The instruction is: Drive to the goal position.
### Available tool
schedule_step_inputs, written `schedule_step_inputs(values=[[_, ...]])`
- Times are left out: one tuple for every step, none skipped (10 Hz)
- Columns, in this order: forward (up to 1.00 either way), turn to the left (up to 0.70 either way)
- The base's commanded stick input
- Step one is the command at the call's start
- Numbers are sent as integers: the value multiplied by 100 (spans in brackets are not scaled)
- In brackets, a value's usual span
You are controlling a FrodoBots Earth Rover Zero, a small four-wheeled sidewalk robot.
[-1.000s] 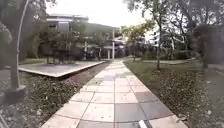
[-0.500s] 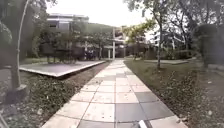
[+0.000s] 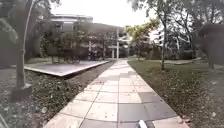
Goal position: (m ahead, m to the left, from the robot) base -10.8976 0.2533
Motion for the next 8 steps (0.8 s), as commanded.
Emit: schedule_step_inputs(values=[[0, 100], [0, 100], [0, 100], [0, 100], [0, 100], [0, 100], [0, 100], [0, 100]])
